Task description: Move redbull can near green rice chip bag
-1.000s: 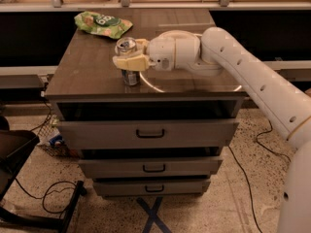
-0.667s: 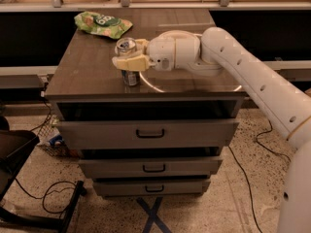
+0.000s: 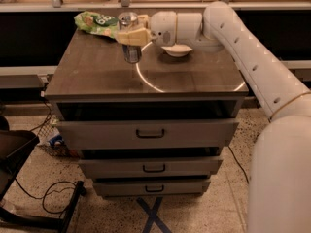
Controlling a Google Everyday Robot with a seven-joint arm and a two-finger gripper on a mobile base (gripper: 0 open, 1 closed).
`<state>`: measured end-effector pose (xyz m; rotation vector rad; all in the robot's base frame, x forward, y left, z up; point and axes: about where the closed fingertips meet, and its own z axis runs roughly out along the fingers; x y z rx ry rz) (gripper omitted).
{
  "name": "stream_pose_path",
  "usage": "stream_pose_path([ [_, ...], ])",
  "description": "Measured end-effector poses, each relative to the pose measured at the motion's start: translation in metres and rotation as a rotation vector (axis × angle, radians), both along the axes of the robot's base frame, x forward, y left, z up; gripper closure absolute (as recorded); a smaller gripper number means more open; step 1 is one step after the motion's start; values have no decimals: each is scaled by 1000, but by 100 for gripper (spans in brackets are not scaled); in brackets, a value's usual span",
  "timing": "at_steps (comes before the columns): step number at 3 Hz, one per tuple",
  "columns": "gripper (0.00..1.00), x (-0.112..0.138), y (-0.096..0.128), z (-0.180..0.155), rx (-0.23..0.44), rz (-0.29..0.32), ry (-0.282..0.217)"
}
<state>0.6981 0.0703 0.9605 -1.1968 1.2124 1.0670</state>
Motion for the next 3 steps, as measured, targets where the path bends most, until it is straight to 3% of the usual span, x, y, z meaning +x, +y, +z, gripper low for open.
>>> stream_pose_path([
  [1, 100, 46, -4, 18, -47, -75, 55],
  [2, 100, 85, -8, 33, -88, -200, 84],
  [3, 100, 134, -12, 28, -75, -362, 128],
])
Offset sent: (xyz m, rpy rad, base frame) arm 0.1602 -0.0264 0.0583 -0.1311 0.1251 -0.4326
